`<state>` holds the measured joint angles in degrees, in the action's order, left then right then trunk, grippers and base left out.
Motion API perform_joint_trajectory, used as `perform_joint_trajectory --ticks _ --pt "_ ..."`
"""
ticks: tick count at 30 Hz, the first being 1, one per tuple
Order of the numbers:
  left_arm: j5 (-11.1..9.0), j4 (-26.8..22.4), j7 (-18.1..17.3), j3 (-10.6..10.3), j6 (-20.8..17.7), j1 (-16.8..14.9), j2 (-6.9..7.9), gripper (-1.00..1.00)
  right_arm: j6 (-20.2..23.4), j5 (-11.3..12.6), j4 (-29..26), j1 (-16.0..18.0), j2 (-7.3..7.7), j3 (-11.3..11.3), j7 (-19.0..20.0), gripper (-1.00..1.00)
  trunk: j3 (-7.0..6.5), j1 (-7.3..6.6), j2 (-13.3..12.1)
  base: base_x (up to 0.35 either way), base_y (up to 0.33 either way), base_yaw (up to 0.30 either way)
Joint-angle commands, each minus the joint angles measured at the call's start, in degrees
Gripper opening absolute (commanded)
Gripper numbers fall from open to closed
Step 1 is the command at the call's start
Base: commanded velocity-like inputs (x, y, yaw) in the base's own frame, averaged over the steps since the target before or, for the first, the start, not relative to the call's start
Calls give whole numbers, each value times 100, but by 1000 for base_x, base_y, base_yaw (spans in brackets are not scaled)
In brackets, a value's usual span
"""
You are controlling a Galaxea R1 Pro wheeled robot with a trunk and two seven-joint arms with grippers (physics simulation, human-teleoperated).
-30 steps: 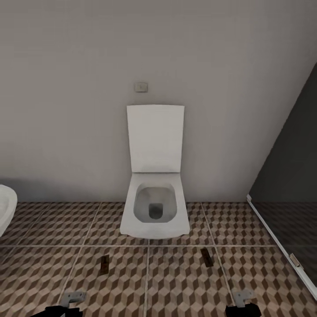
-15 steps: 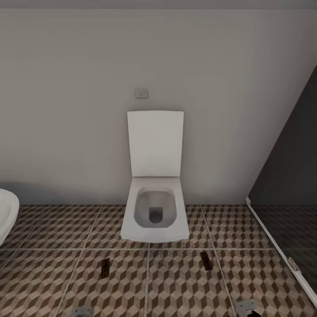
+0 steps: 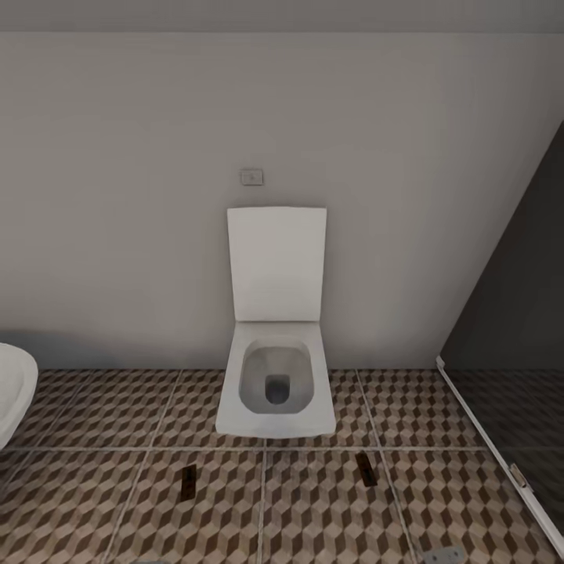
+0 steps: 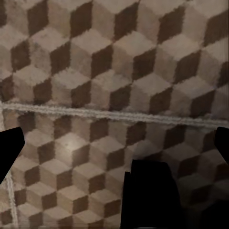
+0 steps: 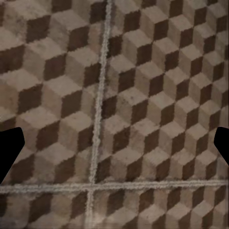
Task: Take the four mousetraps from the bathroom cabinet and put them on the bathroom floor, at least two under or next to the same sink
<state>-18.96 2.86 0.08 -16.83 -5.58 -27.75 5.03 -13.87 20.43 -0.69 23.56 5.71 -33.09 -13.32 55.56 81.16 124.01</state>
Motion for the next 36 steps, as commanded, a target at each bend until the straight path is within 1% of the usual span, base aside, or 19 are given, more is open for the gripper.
perform_joint_trajectory --ticks 1,36 --pt "-55 4 1 -48 -14 0 -1 100 -10 49 -2 0 -3 -48 -13 100 -14 -24 -40 0 0 0" --pt "-55 4 1 -48 -14 41 -11 100 -11 49 -10 -1 -17 -48 -13 100 -642 -792 -1444 0 0 0"
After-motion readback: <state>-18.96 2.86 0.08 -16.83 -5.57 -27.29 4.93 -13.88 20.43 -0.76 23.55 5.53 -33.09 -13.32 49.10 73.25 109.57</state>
